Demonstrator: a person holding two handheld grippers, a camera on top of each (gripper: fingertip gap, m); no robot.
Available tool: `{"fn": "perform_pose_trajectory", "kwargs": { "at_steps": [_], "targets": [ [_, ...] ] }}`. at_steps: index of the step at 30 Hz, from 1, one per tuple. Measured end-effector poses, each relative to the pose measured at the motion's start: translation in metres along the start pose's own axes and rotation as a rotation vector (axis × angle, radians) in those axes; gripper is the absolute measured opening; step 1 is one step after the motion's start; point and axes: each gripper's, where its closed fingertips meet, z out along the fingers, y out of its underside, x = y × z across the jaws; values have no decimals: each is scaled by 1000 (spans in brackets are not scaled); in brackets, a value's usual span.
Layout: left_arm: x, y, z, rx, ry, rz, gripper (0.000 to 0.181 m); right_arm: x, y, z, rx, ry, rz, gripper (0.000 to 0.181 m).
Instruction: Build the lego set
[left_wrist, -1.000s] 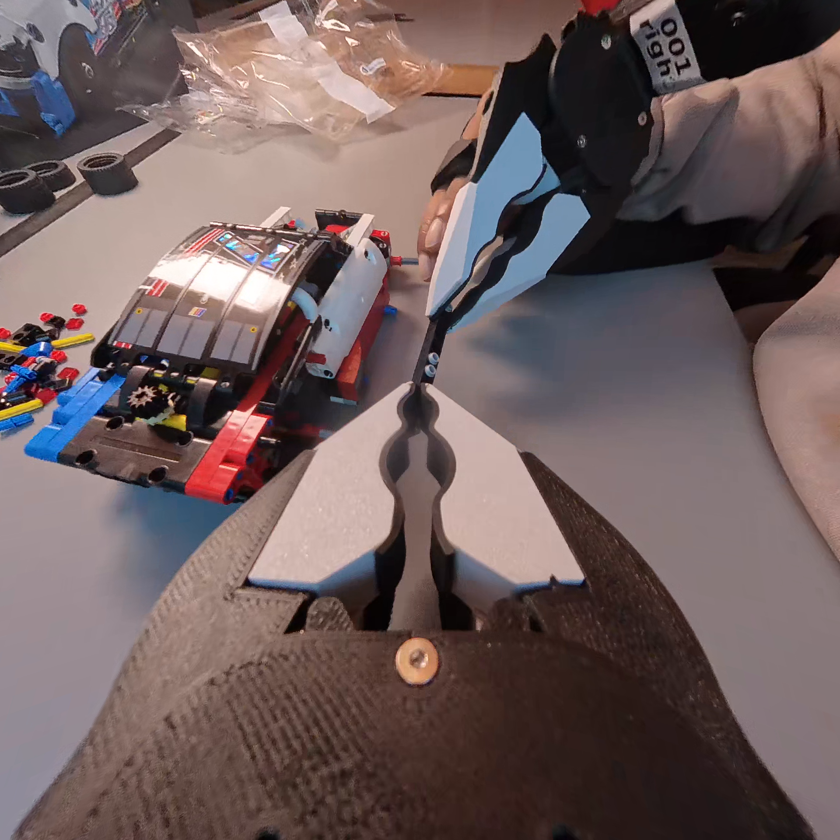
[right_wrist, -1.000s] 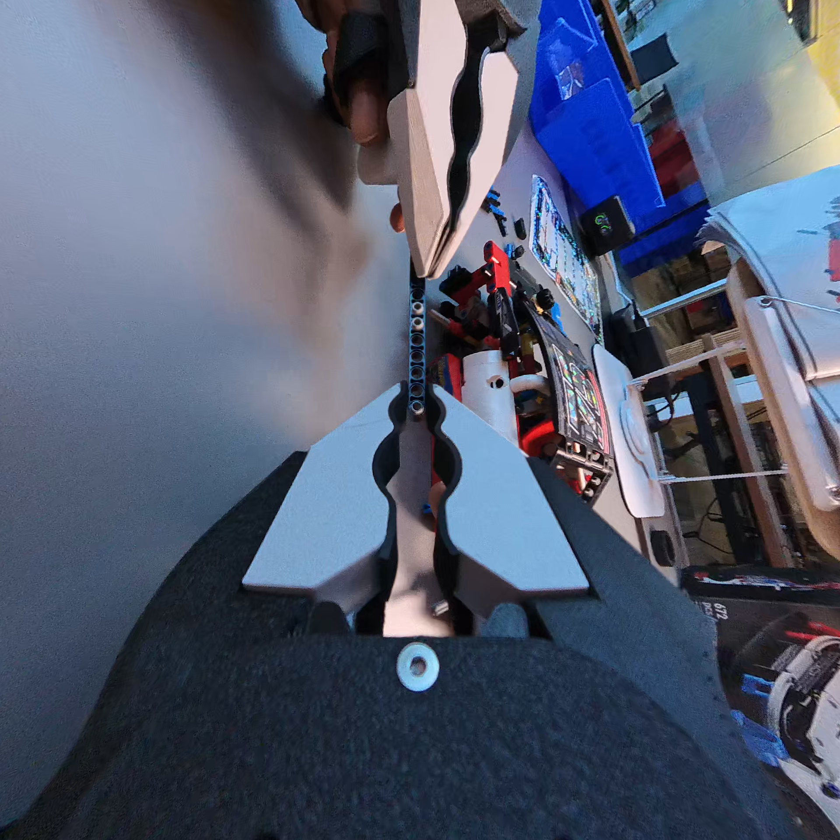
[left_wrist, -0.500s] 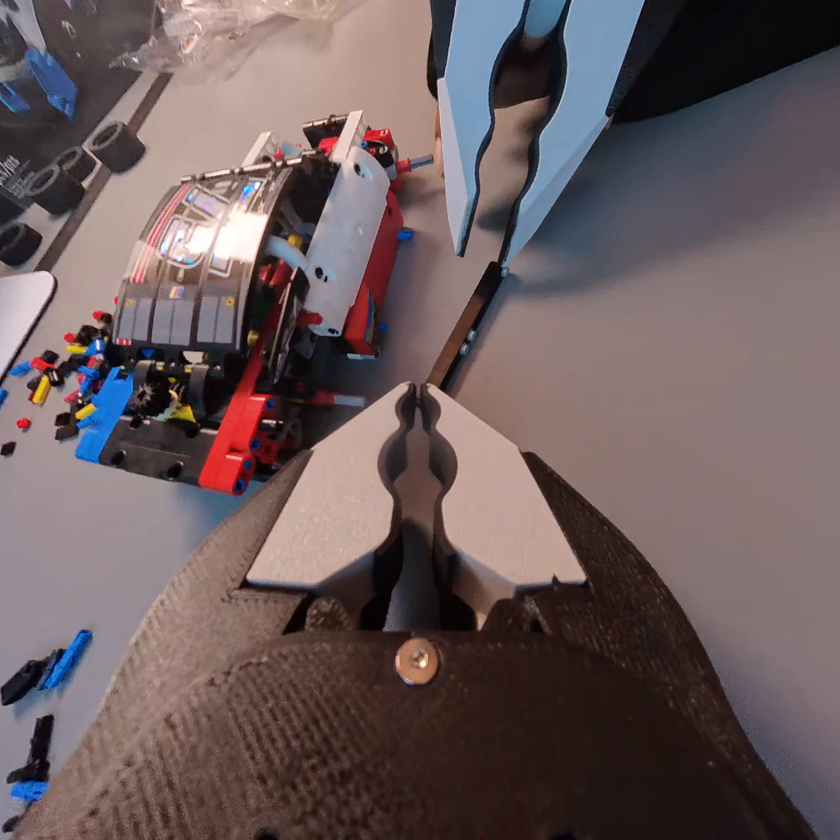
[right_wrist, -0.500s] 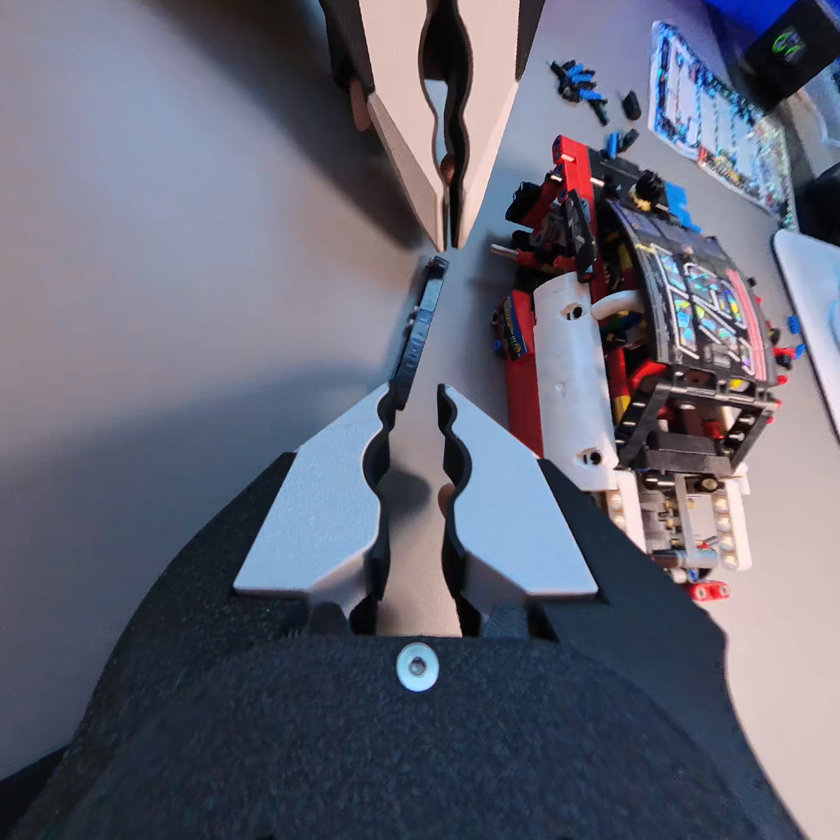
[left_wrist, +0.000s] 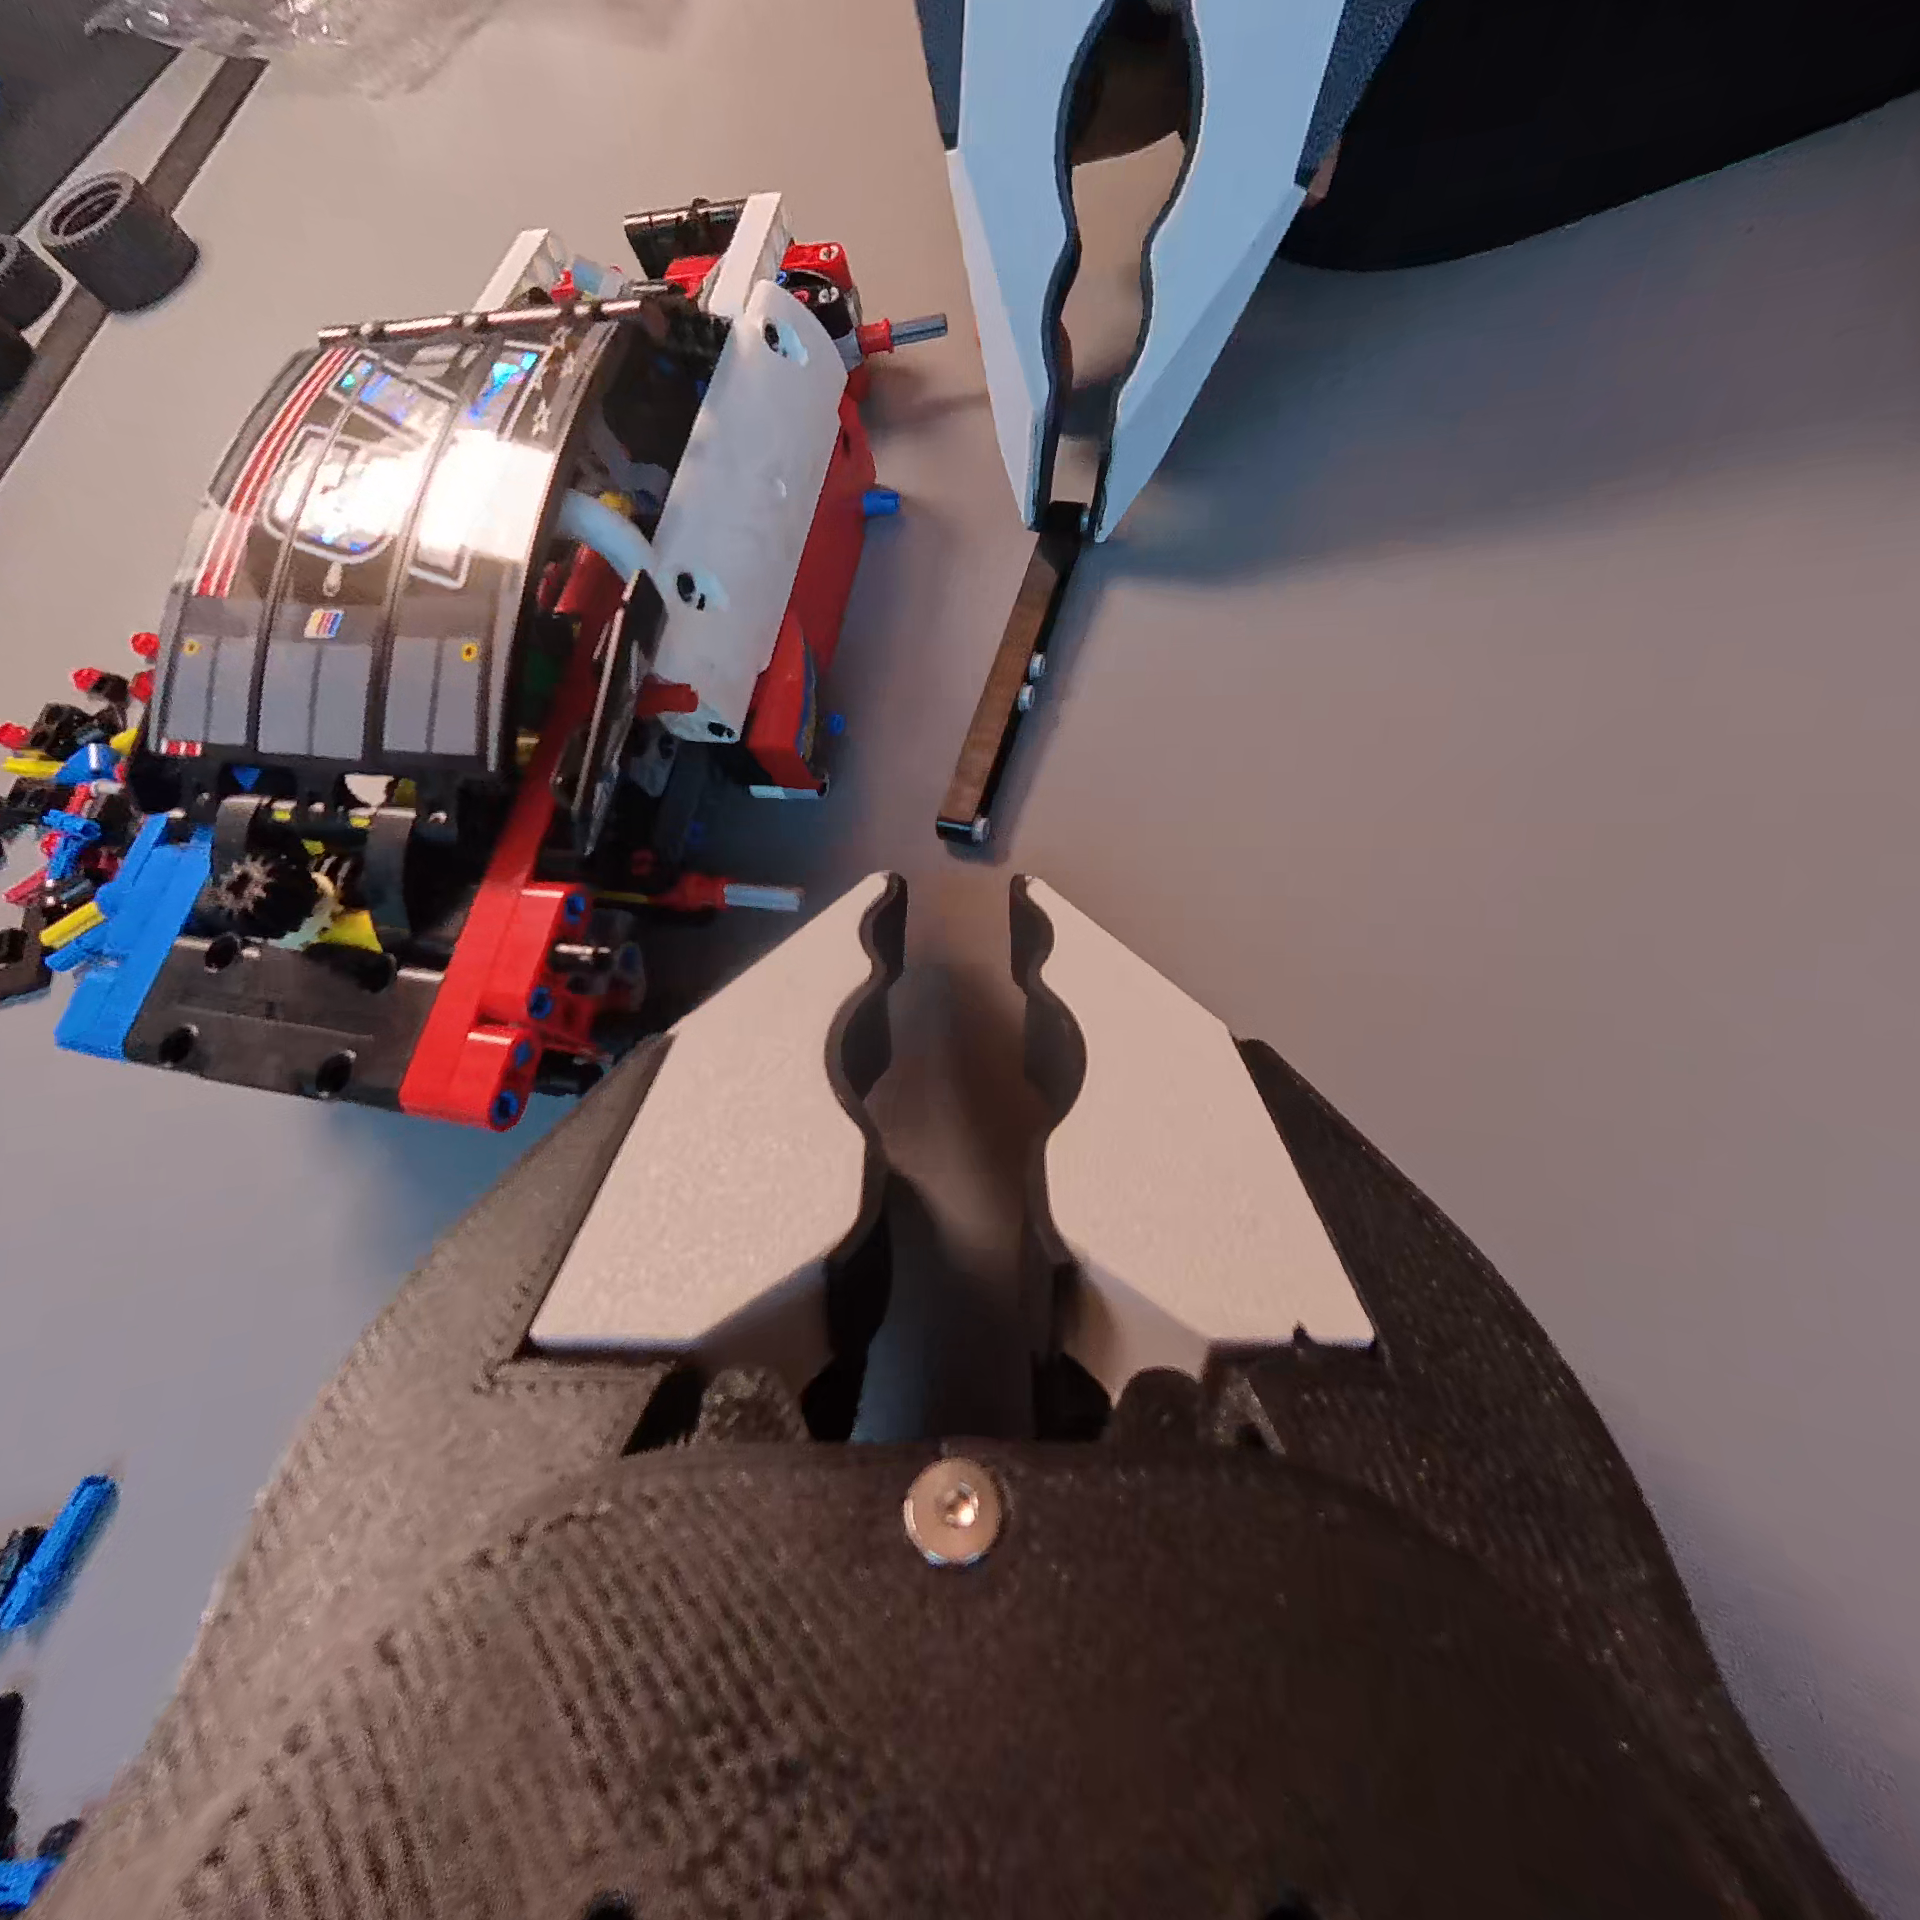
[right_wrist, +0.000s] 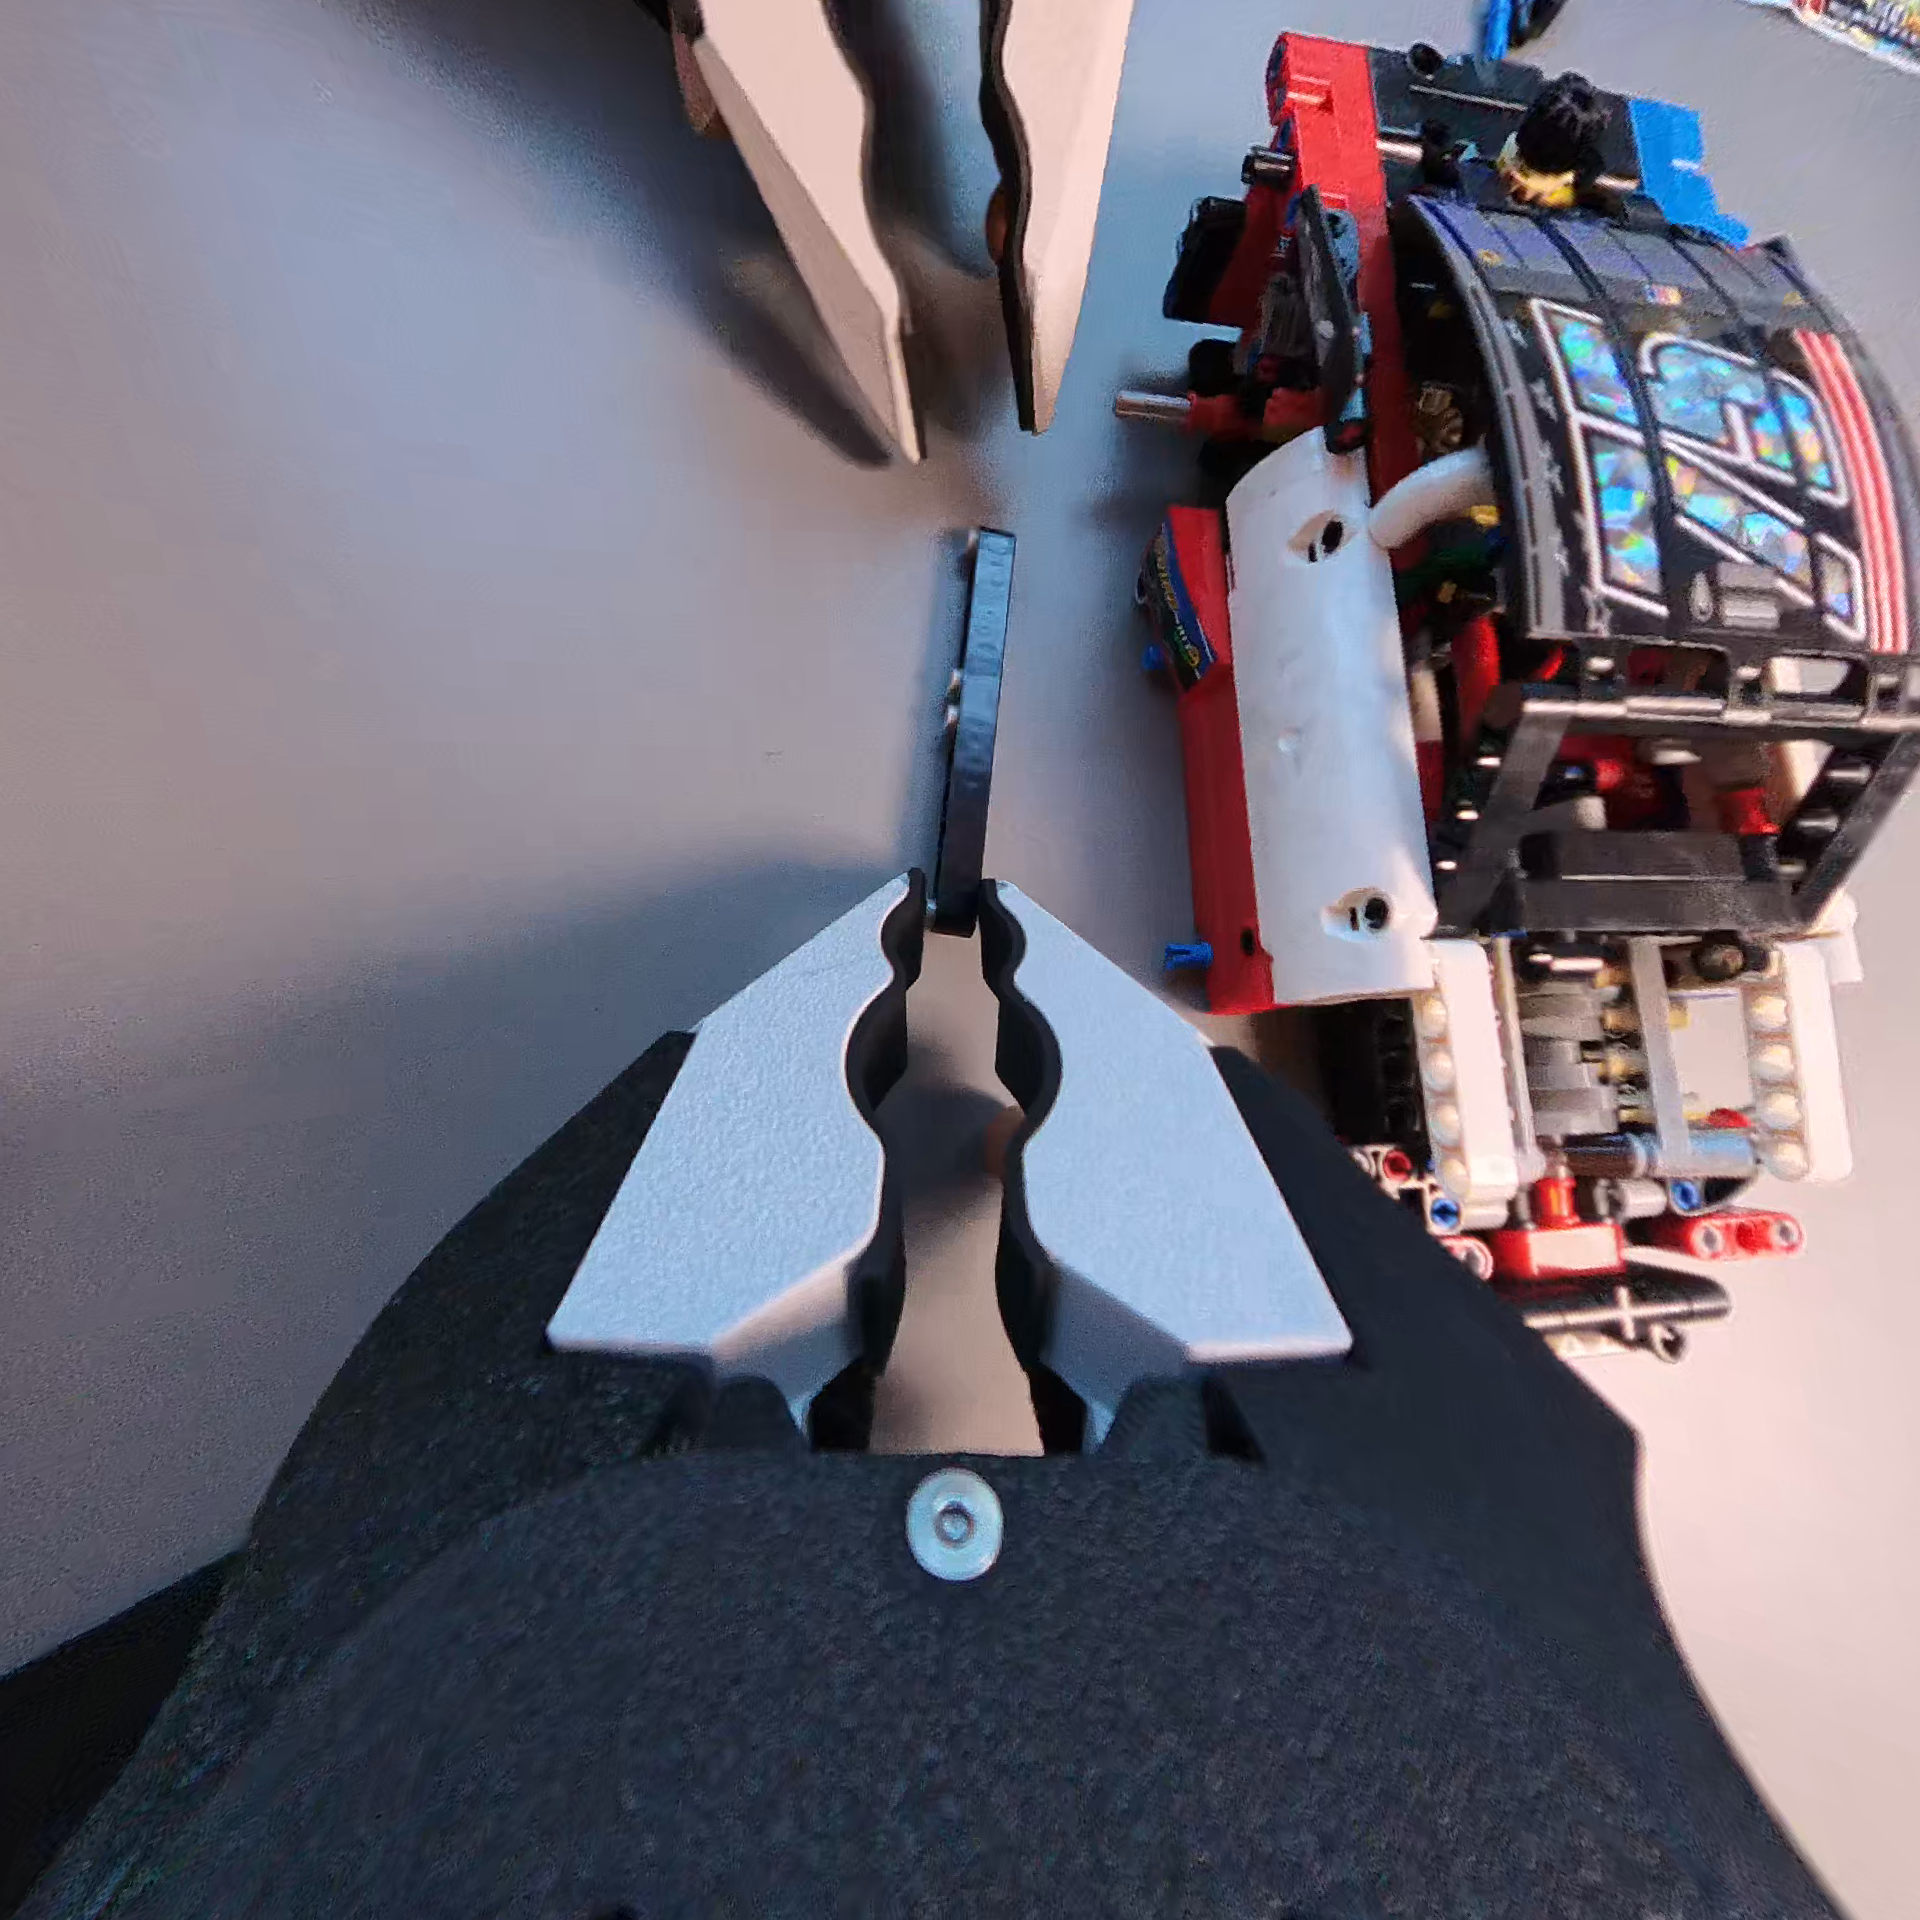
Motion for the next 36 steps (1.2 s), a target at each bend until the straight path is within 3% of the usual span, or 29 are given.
{"fn": "perform_pose_trajectory", "kwargs": {
  "at_steps": [7,36],
  "targets": [
    [-4,-5,19,-64,-42,32,14,17,8,-1,-24,46,9,10],
    [-4,-6,20,-62,-81,6,10,24,12,0,-40,139,-22,8]
  ]
}}
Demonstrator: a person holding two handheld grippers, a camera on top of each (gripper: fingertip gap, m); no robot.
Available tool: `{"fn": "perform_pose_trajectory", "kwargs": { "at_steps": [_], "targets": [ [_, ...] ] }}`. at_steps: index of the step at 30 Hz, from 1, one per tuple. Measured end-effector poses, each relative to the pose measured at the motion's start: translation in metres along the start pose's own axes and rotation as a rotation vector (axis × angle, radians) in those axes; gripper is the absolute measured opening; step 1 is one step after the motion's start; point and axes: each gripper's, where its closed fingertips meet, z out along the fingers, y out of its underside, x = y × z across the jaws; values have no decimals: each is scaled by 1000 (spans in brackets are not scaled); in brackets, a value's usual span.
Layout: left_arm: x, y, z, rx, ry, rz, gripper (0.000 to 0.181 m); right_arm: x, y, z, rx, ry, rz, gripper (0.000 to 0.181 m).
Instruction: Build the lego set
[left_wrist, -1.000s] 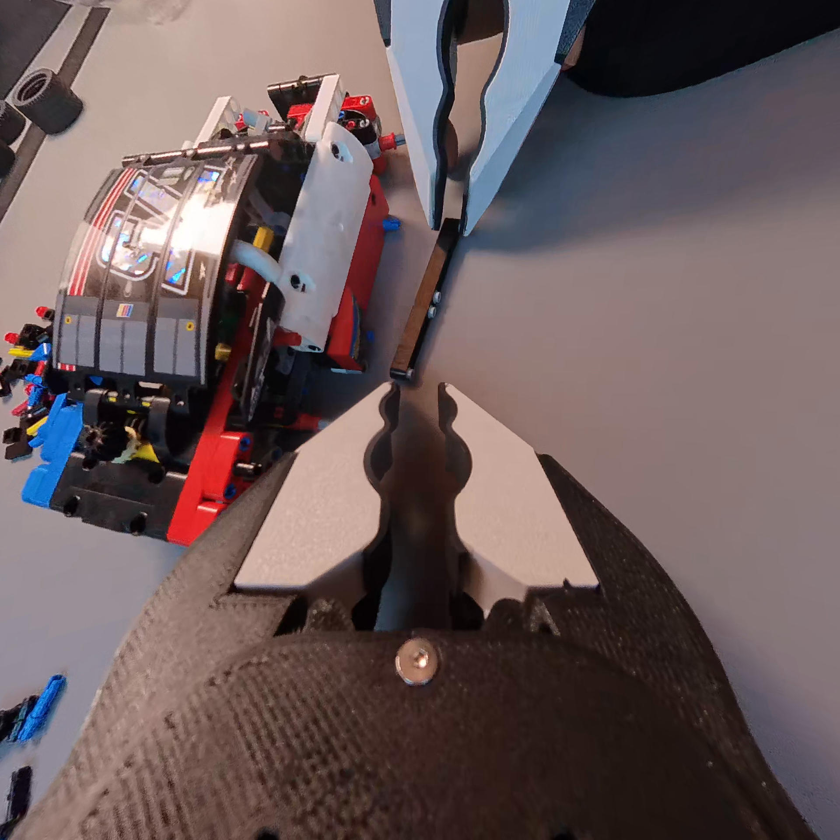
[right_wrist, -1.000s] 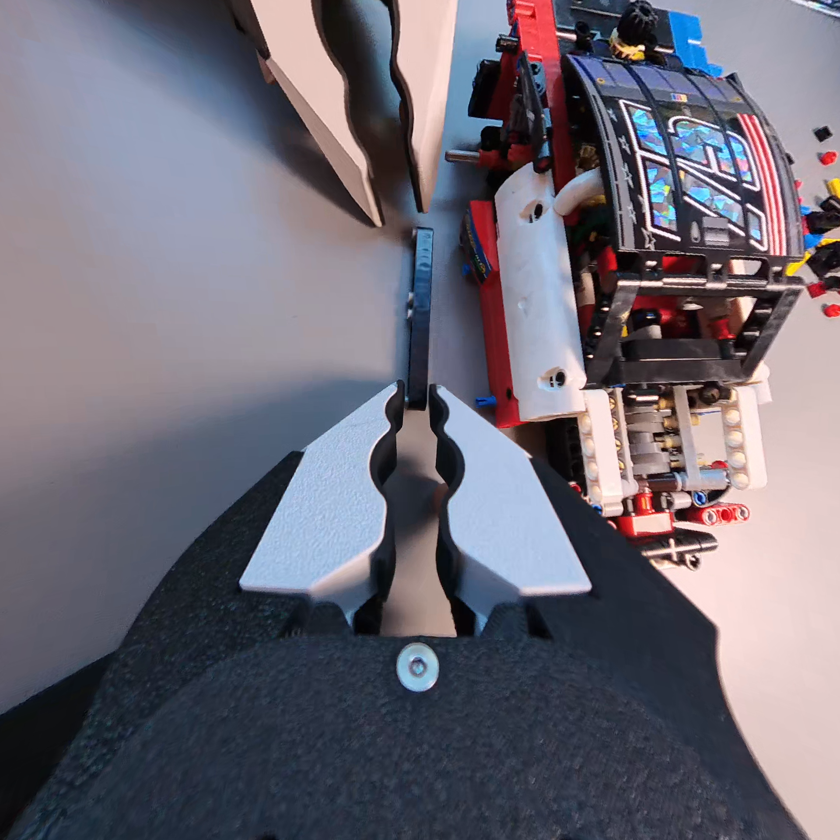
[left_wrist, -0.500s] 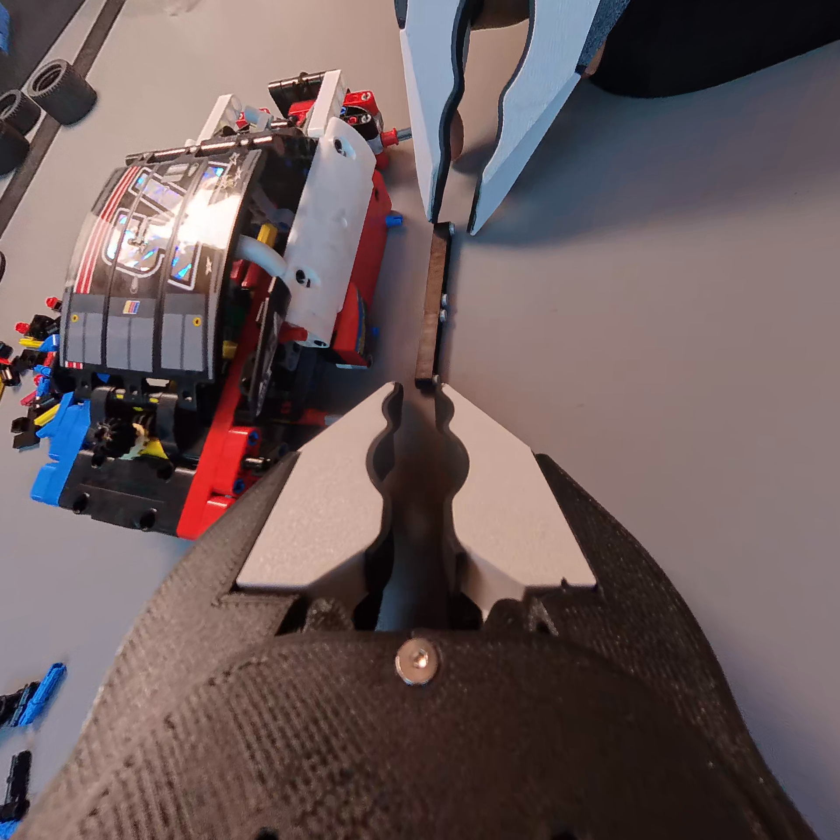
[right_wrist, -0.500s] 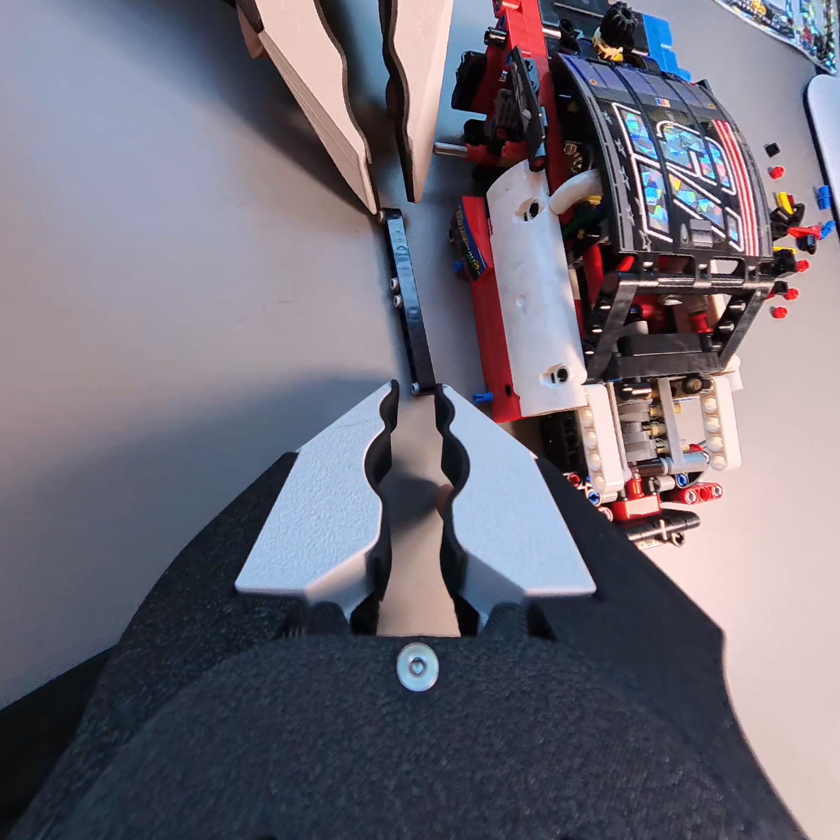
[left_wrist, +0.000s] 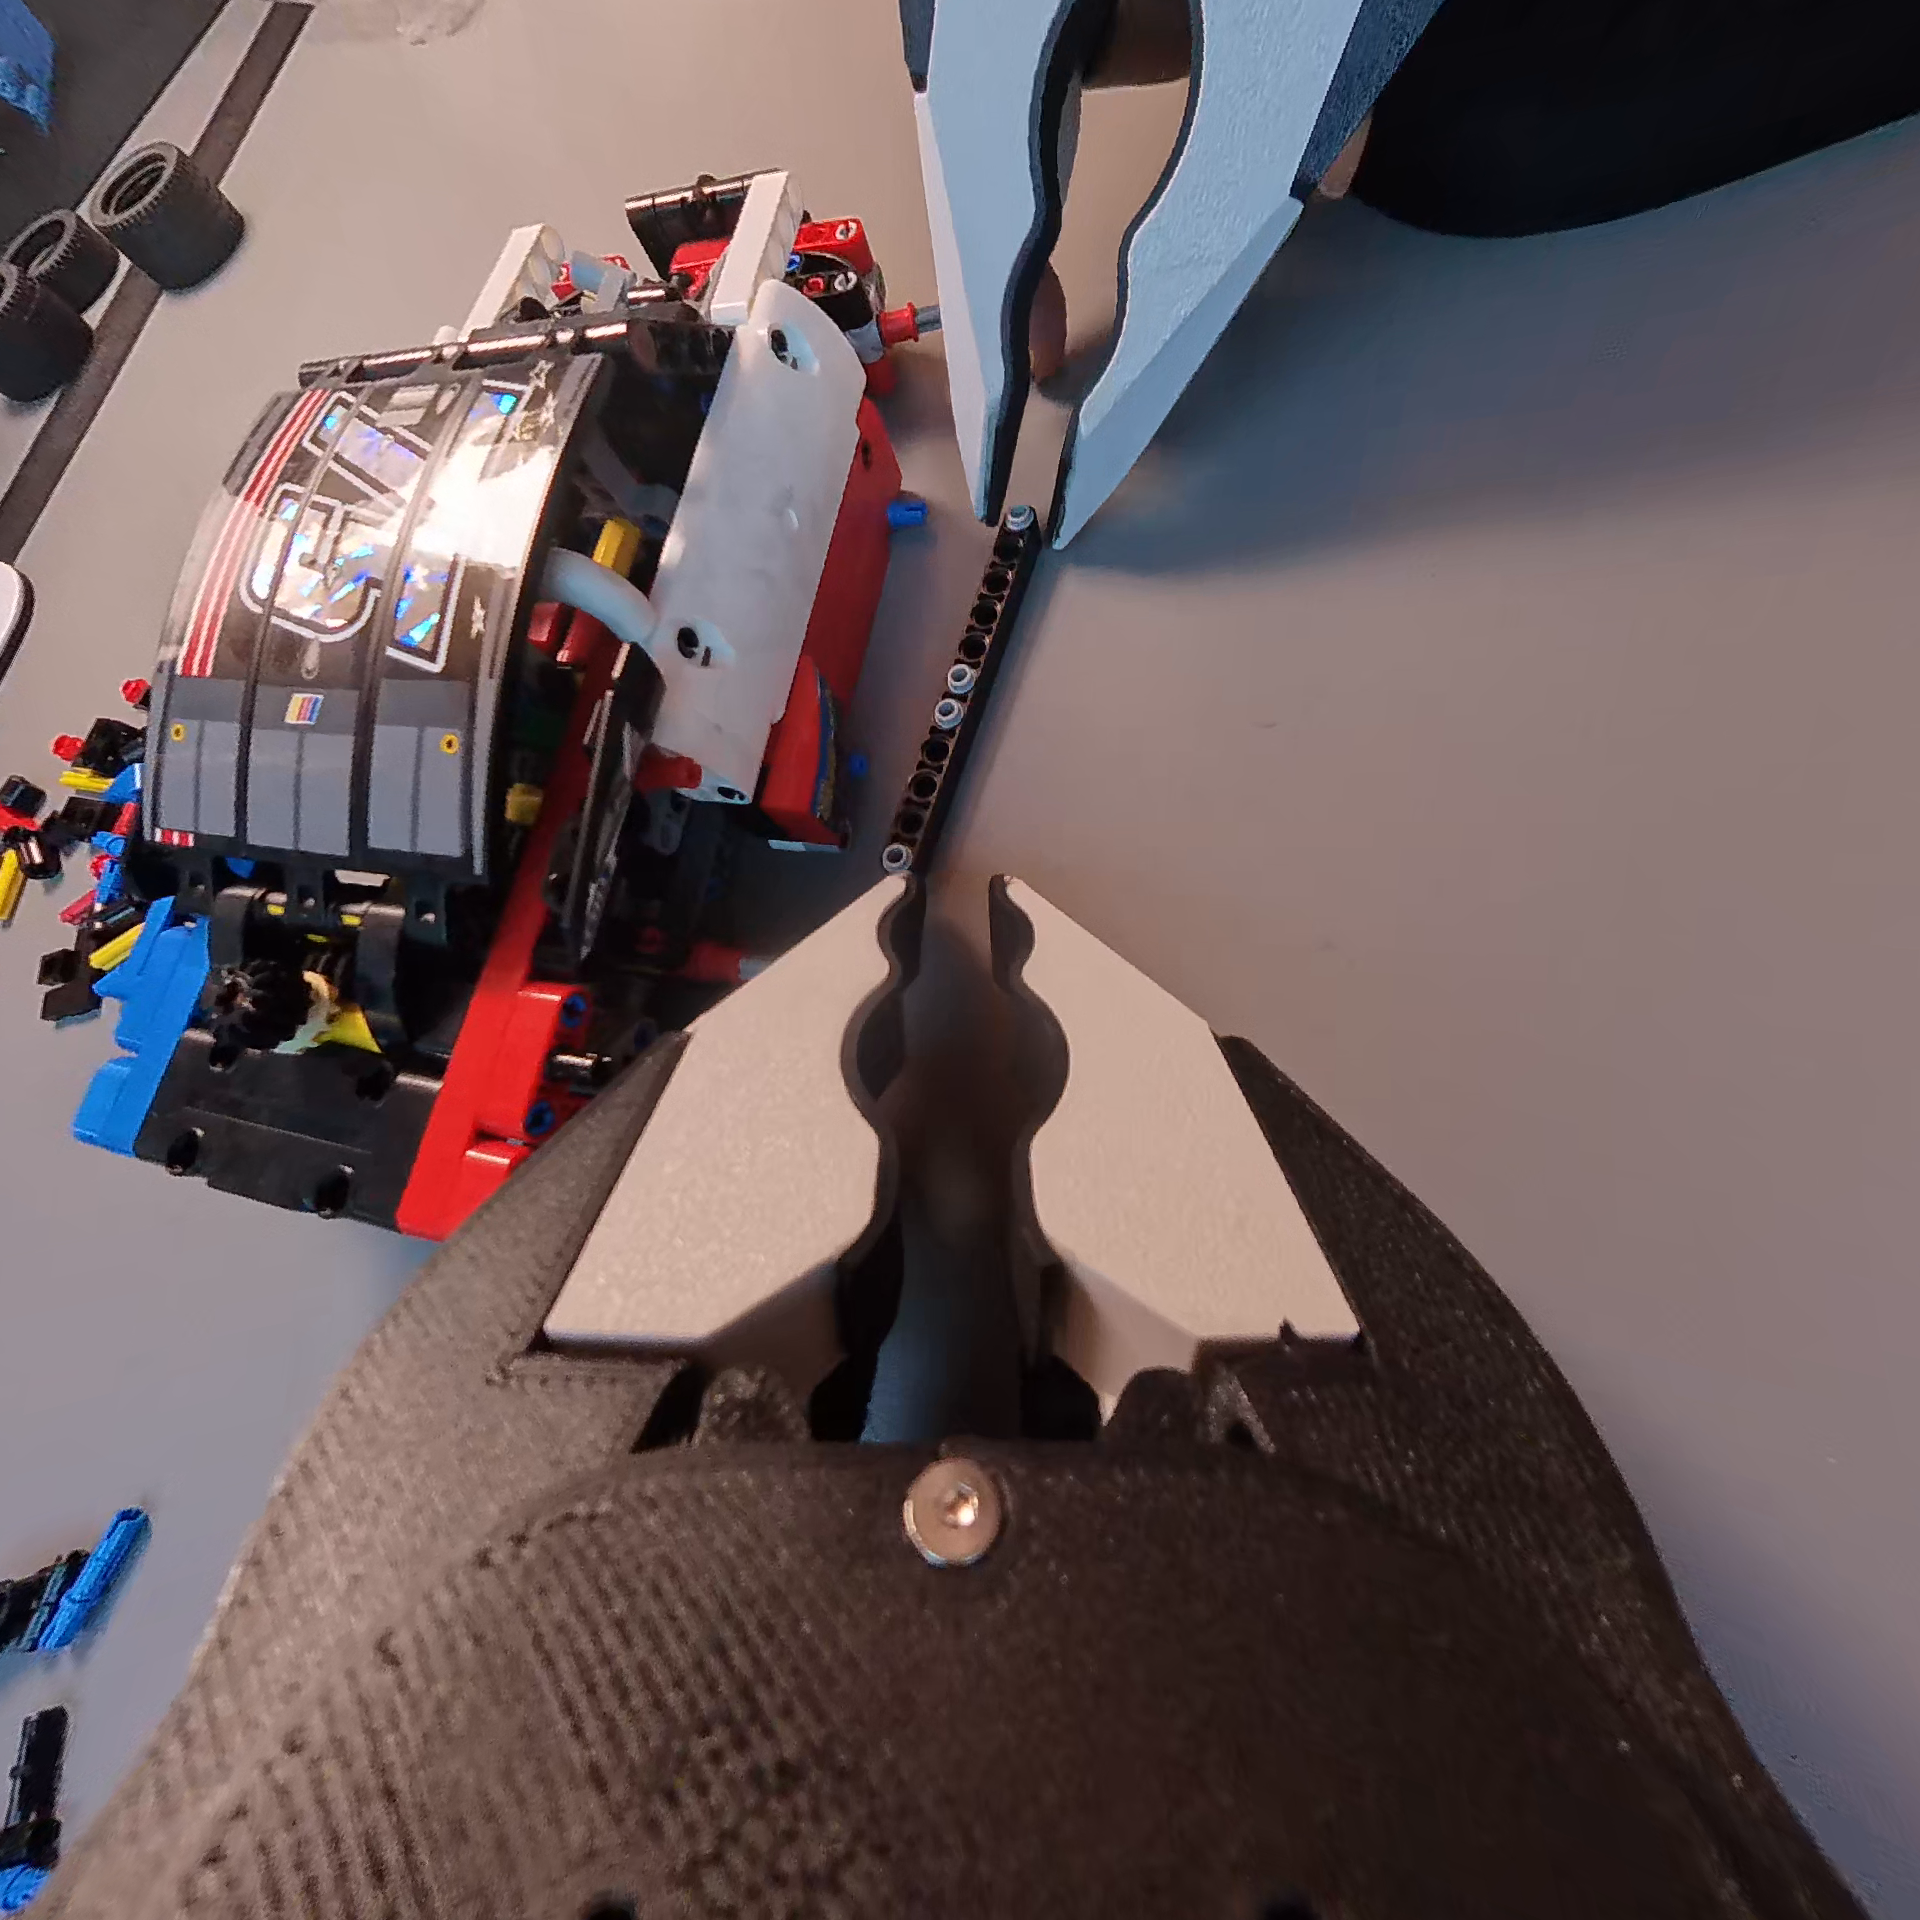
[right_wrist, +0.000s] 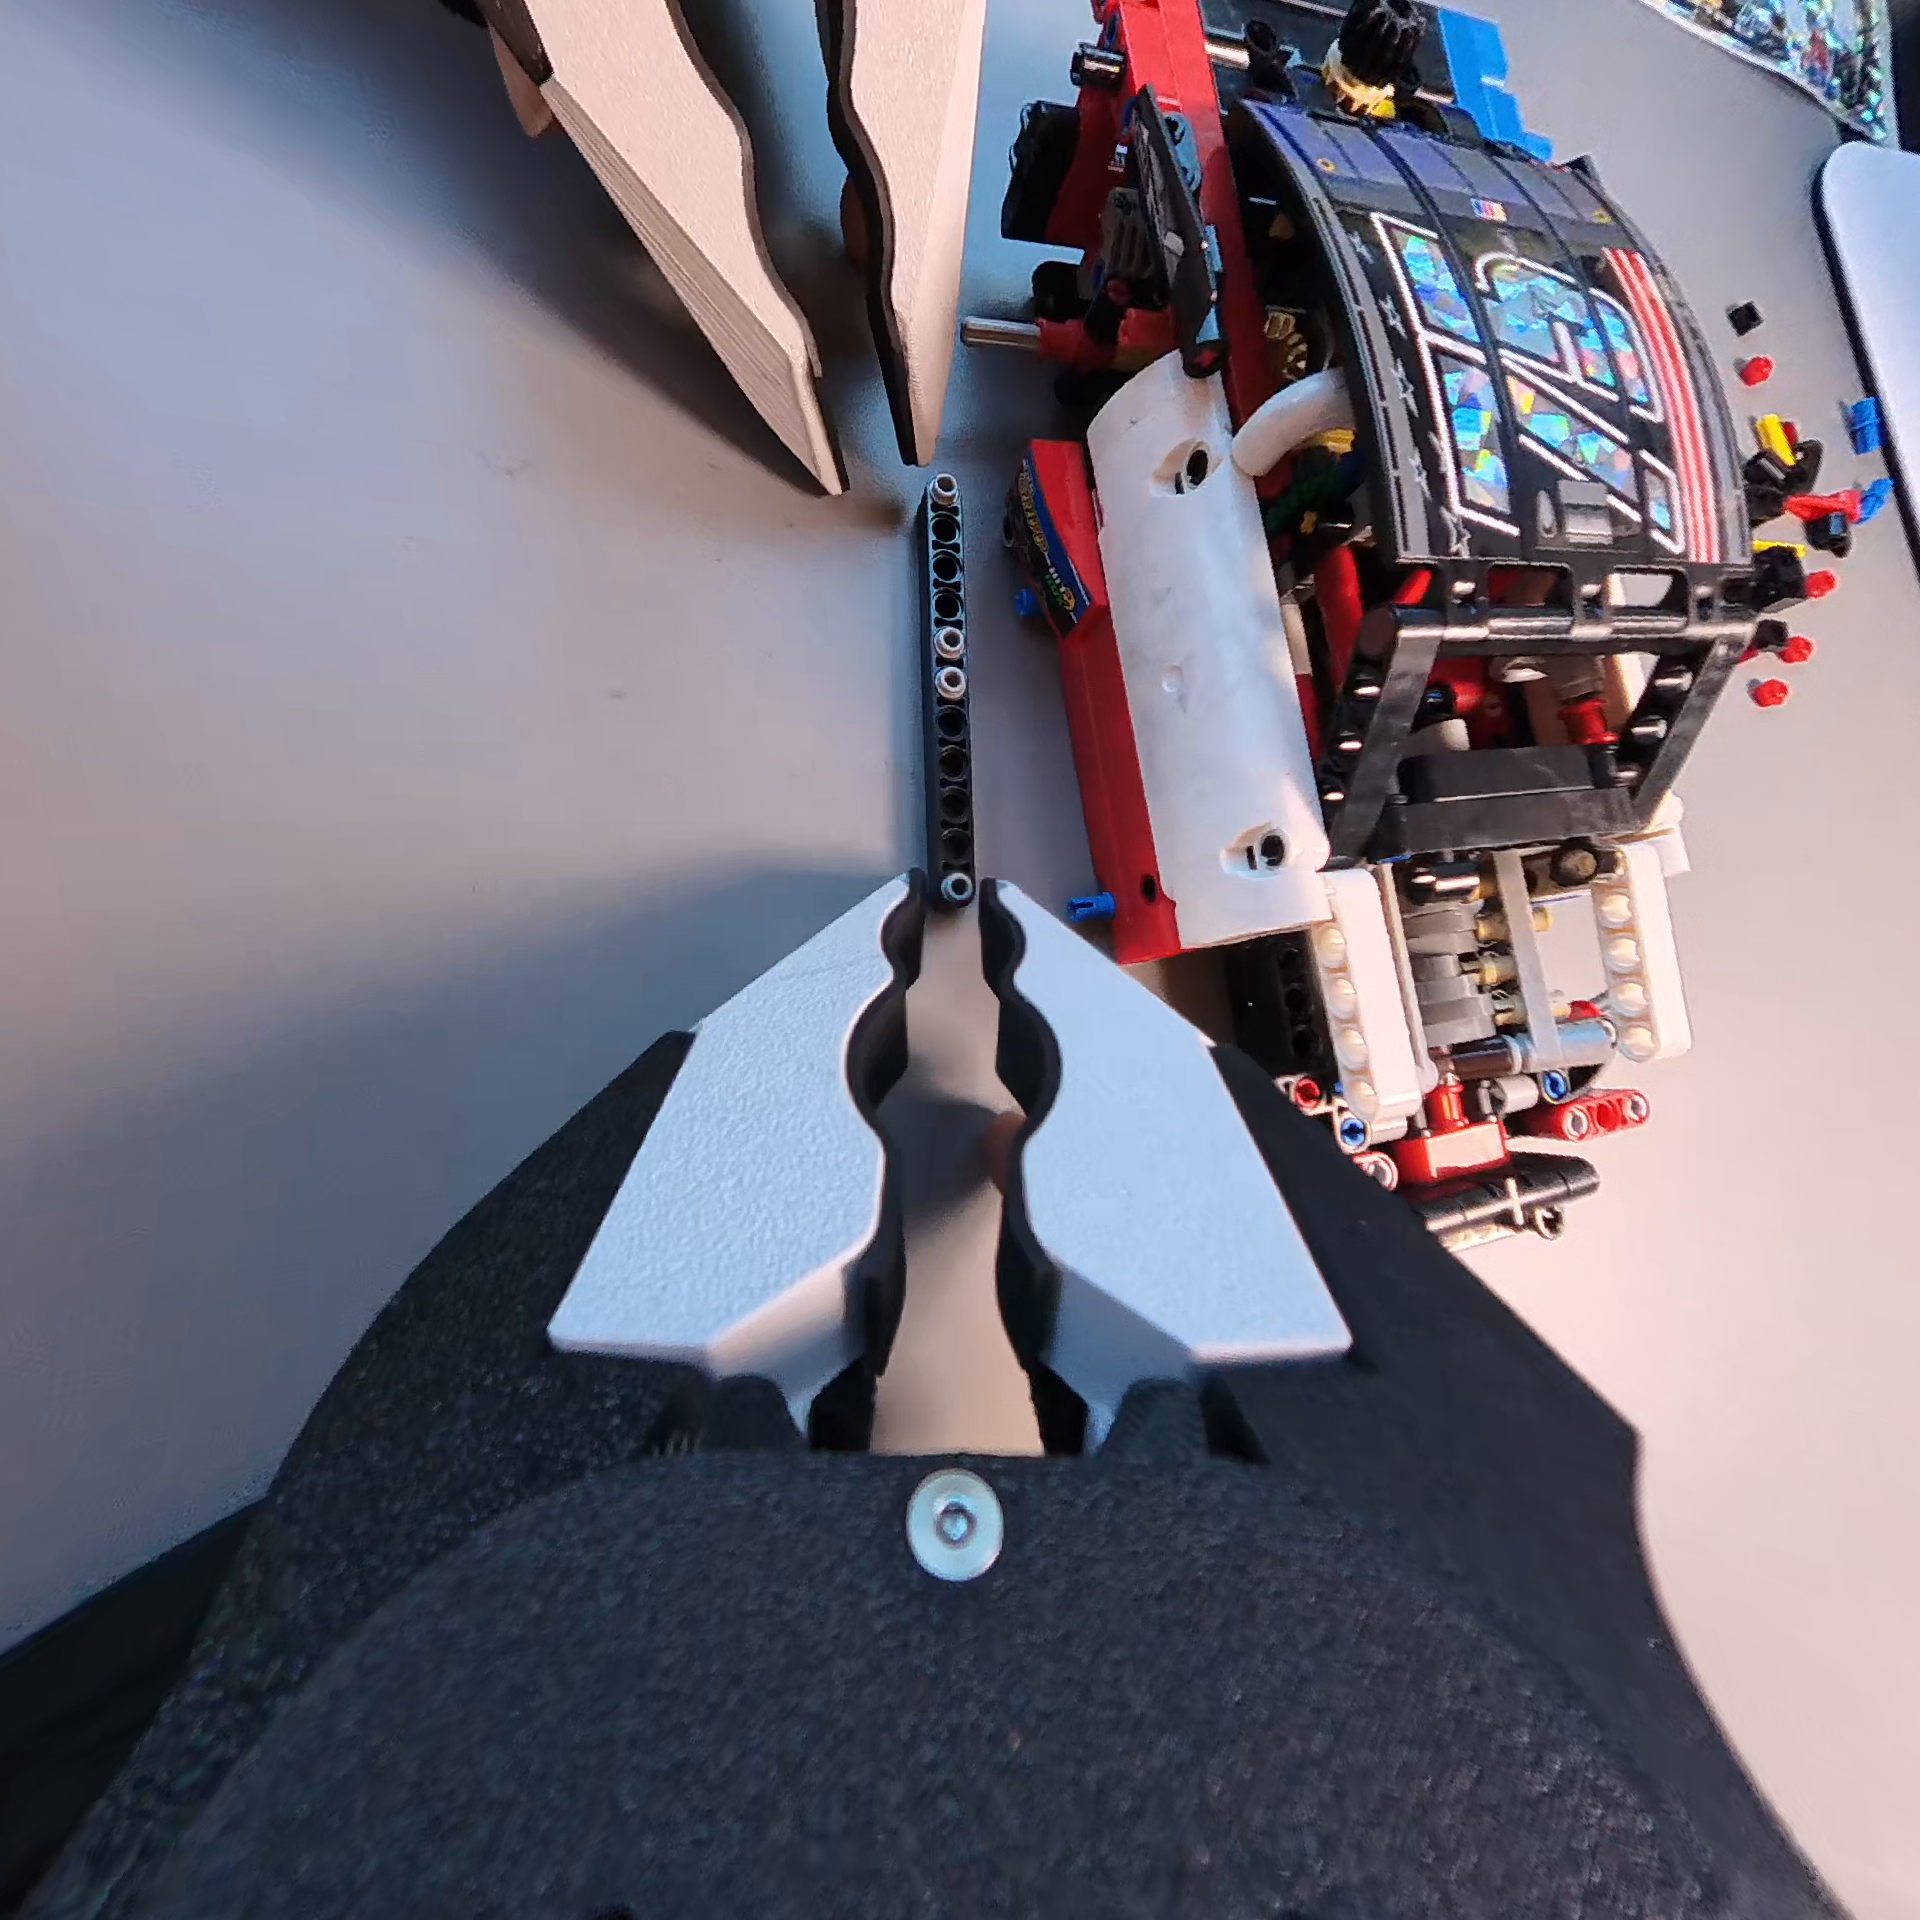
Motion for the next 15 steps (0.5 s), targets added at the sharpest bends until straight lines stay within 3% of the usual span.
{"fn": "perform_pose_trajectory", "kwargs": {
  "at_steps": [6,11,15],
  "targets": [
    [-4,2,-4,9,10,-80,11,5,-6,2,13,122,-192,5],
    [7,4,-12,12,89,-178,26,-4,-21,-1,86,195,-340,5],
    [13,7,-15,-22,88,-156,24,-12,-25,0,70,276,-485,5]
  ]
}}
